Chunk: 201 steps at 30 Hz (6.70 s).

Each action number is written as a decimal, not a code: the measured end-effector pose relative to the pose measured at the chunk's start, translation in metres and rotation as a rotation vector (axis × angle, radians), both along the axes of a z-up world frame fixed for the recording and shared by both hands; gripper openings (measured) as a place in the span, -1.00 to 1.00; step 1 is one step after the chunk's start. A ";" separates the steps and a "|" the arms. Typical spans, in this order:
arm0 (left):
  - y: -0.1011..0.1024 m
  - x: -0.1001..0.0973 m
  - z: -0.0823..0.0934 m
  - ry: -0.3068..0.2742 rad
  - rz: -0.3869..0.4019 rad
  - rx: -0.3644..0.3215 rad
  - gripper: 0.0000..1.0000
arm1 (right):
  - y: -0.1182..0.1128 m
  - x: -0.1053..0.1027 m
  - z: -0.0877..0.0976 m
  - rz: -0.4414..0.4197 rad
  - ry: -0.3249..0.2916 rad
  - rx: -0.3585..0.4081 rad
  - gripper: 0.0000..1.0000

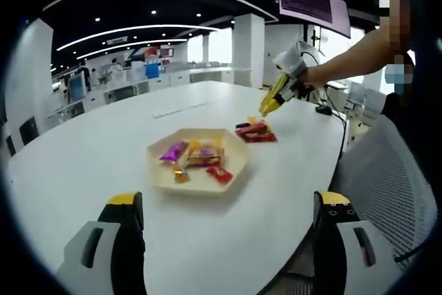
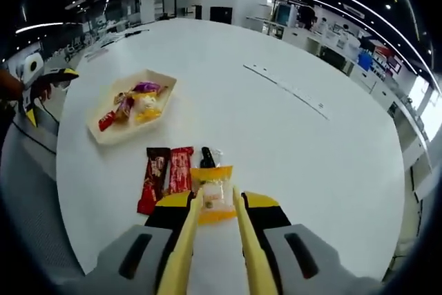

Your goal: Place the target food into the container with the food tongs after gripping and lifting it, then release it inside without dropping or visibly crushing the food.

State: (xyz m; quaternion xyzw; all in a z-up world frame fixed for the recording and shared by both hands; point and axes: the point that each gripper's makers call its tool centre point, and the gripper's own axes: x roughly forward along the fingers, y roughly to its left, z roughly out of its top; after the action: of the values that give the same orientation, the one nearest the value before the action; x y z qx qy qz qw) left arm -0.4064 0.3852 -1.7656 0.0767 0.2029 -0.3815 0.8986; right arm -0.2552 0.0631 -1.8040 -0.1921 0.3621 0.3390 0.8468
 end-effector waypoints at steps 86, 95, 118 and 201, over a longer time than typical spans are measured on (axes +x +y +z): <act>0.001 -0.001 -0.003 0.006 -0.007 0.019 0.99 | -0.012 0.018 0.019 -0.094 0.091 -0.037 -0.59; 0.003 0.001 -0.001 -0.005 0.003 0.017 0.99 | -0.009 0.018 0.025 -0.087 0.084 -0.032 -0.58; 0.003 0.002 0.003 -0.034 0.006 0.017 0.99 | 0.039 0.027 0.051 -0.026 0.048 -0.041 -0.57; 0.001 0.000 0.007 -0.052 -0.007 0.028 0.97 | 0.265 -0.045 0.057 0.280 0.080 0.035 -0.52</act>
State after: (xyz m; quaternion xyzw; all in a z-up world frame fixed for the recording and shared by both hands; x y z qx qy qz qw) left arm -0.4061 0.3859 -1.7585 0.1001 0.1843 -0.3797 0.9010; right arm -0.2998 0.3280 -1.7466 -0.2125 0.3592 0.4676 0.7793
